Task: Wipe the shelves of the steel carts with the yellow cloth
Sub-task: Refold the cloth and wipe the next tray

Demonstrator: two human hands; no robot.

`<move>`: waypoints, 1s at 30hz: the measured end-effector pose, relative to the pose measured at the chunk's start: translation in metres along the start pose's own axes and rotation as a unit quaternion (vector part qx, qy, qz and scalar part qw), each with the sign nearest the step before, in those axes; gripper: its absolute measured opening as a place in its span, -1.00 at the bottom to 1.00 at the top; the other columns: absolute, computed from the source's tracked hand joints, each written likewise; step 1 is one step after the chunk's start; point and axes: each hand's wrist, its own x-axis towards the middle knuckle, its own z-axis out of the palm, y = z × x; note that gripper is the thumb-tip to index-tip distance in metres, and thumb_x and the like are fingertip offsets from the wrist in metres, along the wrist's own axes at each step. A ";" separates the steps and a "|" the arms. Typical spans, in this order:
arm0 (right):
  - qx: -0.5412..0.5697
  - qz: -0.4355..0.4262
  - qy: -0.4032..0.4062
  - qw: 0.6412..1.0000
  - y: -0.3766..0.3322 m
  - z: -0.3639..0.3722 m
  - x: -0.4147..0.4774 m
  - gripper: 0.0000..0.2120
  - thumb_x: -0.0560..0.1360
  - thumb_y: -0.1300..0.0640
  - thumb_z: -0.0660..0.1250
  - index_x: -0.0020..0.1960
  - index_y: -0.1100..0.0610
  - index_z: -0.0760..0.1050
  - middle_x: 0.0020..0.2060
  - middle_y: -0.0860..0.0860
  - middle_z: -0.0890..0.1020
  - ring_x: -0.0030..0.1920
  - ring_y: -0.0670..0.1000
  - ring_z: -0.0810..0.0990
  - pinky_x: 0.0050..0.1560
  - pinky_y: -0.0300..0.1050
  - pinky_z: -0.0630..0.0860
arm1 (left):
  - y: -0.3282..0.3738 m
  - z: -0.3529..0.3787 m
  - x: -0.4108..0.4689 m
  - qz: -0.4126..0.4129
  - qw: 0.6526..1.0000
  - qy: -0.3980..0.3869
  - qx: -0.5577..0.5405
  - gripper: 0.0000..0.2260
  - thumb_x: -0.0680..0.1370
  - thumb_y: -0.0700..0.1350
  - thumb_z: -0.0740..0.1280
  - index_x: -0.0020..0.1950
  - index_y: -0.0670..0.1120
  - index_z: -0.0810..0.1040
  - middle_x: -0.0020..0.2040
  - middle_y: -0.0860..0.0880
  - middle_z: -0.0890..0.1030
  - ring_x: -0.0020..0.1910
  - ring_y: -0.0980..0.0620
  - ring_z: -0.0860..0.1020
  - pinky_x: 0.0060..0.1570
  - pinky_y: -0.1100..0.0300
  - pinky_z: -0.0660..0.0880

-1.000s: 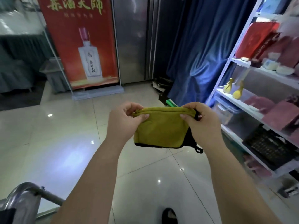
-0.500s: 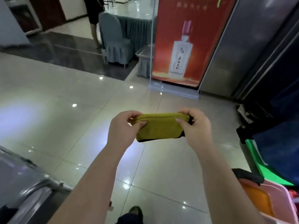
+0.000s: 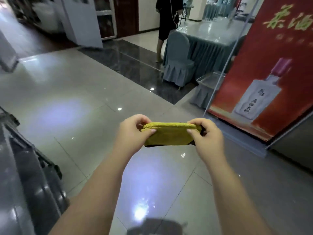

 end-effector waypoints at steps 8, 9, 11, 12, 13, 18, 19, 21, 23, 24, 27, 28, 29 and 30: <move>0.029 -0.065 -0.205 0.976 0.028 0.143 0.159 -0.82 0.45 0.28 0.40 -0.10 -0.01 0.58 -0.08 -0.14 0.60 -0.01 -0.24 0.51 -0.08 -0.49 0.33 | -0.083 -0.029 0.100 -0.146 0.977 0.149 0.045 -0.83 0.34 -0.10 0.54 -0.25 0.08 0.57 -0.27 0.15 0.65 -0.31 0.19 0.56 -0.27 0.21 0.47; 0.039 -0.081 -0.237 0.967 0.029 0.166 0.175 -0.83 0.46 0.28 0.39 -0.10 0.00 0.57 -0.08 -0.13 0.60 -0.01 -0.21 0.51 -0.06 -0.45 0.35 | -0.092 -0.036 0.108 -0.165 0.968 0.180 0.051 -0.83 0.33 -0.10 0.55 -0.25 0.07 0.57 -0.27 0.13 0.65 -0.29 0.17 0.57 -0.27 0.21 0.47; 0.051 -0.105 -0.313 0.943 0.024 0.210 0.204 -0.83 0.48 0.28 0.37 -0.08 0.02 0.56 -0.07 -0.11 0.59 -0.02 -0.16 0.51 -0.03 -0.31 0.39 | -0.107 -0.048 0.119 -0.216 0.943 0.246 0.066 -0.83 0.33 -0.08 0.56 -0.26 0.06 0.58 -0.27 0.11 0.65 -0.29 0.15 0.57 -0.29 0.24 0.44; 0.058 -0.115 -0.353 0.927 0.020 0.232 0.217 -0.83 0.48 0.28 0.37 -0.08 0.01 0.56 -0.08 -0.11 0.58 -0.03 -0.15 0.51 -0.03 -0.25 0.41 | -0.112 -0.054 0.121 -0.243 0.925 0.281 0.075 -0.83 0.33 -0.08 0.56 -0.26 0.06 0.58 -0.28 0.11 0.64 -0.30 0.16 0.55 -0.29 0.24 0.43; 0.066 -0.129 -0.391 0.909 0.014 0.253 0.229 -0.82 0.49 0.28 0.37 -0.08 0.00 0.55 -0.09 -0.12 0.58 -0.05 -0.15 0.51 -0.05 -0.22 0.42 | -0.117 -0.060 0.122 -0.264 0.908 0.315 0.082 -0.83 0.32 -0.07 0.56 -0.26 0.06 0.59 -0.28 0.10 0.64 -0.31 0.17 0.54 -0.29 0.24 0.44; 0.108 -0.201 -0.515 0.826 -0.020 0.359 0.251 -0.78 0.45 0.30 0.40 -0.09 -0.02 0.55 -0.12 -0.17 0.57 -0.08 -0.20 0.49 -0.05 -0.25 0.41 | -0.142 -0.082 0.114 -0.331 0.823 0.453 0.094 -0.85 0.35 -0.09 0.54 -0.22 0.07 0.59 -0.30 0.11 0.63 -0.29 0.21 0.56 -0.26 0.30 0.49; 0.119 -0.210 -0.533 0.811 -0.027 0.378 0.248 -0.74 0.44 0.31 0.41 -0.11 -0.05 0.54 -0.13 -0.18 0.56 -0.08 -0.23 0.49 -0.06 -0.28 0.39 | -0.148 -0.088 0.111 -0.341 0.805 0.477 0.091 -0.86 0.36 -0.09 0.54 -0.21 0.07 0.60 -0.30 0.11 0.63 -0.30 0.21 0.57 -0.27 0.32 0.49; 0.129 -0.224 -0.567 0.782 -0.035 0.414 0.239 -0.66 0.41 0.33 0.42 -0.14 -0.12 0.50 -0.16 -0.19 0.55 -0.10 -0.30 0.48 -0.10 -0.39 0.35 | -0.160 -0.101 0.104 -0.361 0.773 0.517 0.072 -0.86 0.36 -0.10 0.54 -0.19 0.06 0.61 -0.31 0.11 0.63 -0.34 0.20 0.57 -0.31 0.37 0.46; 0.133 -0.227 -0.600 0.755 -0.041 0.451 0.230 -0.61 0.40 0.34 0.43 -0.17 -0.17 0.48 -0.17 -0.16 0.56 -0.11 -0.30 0.48 -0.11 -0.42 0.34 | -0.177 -0.119 0.101 -0.379 0.751 0.537 0.064 -0.87 0.36 -0.09 0.53 -0.20 0.08 0.61 -0.32 0.12 0.62 -0.37 0.21 0.54 -0.32 0.38 0.44; 0.131 -0.216 -0.619 0.743 -0.044 0.470 0.226 -0.61 0.40 0.34 0.43 -0.18 -0.18 0.48 -0.17 -0.13 0.57 -0.12 -0.25 0.50 -0.09 -0.35 0.37 | -0.187 -0.130 0.100 -0.387 0.743 0.542 0.063 -0.87 0.36 -0.08 0.53 -0.20 0.09 0.61 -0.32 0.13 0.62 -0.39 0.22 0.53 -0.33 0.37 0.44; 0.125 -0.175 -0.654 0.725 -0.055 0.525 0.220 -0.67 0.42 0.31 0.42 -0.20 -0.14 0.53 -0.20 -0.14 0.59 -0.15 -0.05 0.54 -0.06 -0.09 0.47 | -0.215 -0.166 0.105 -0.402 0.728 0.552 0.058 -0.86 0.34 -0.10 0.53 -0.22 0.08 0.61 -0.35 0.14 0.59 -0.37 0.19 0.52 -0.28 0.19 0.48; 0.124 -0.167 -0.659 0.723 -0.061 0.541 0.219 -0.69 0.42 0.29 0.42 -0.18 -0.14 0.54 -0.22 -0.14 0.59 -0.17 -0.01 0.54 -0.07 -0.05 0.50 | -0.224 -0.179 0.108 -0.406 0.726 0.551 0.072 -0.85 0.34 -0.11 0.53 -0.21 0.08 0.61 -0.33 0.15 0.61 -0.33 0.17 0.56 -0.24 0.14 0.52; 0.123 -0.167 -0.663 0.720 -0.067 0.556 0.219 -0.70 0.42 0.27 0.42 -0.15 -0.15 0.55 -0.22 -0.13 0.59 -0.18 0.02 0.53 -0.07 -0.01 0.52 | -0.231 -0.191 0.112 -0.410 0.724 0.548 0.088 -0.84 0.34 -0.11 0.53 -0.21 0.10 0.61 -0.30 0.17 0.63 -0.29 0.19 0.58 -0.21 0.14 0.55; 0.123 -0.171 -0.668 0.714 -0.073 0.570 0.219 -0.71 0.41 0.26 0.41 -0.13 -0.15 0.55 -0.21 -0.11 0.58 -0.19 0.06 0.53 -0.07 0.04 0.54 | -0.238 -0.201 0.115 -0.409 0.721 0.551 0.093 -0.83 0.34 -0.11 0.53 -0.20 0.13 0.61 -0.27 0.21 0.63 -0.27 0.22 0.59 -0.22 0.18 0.55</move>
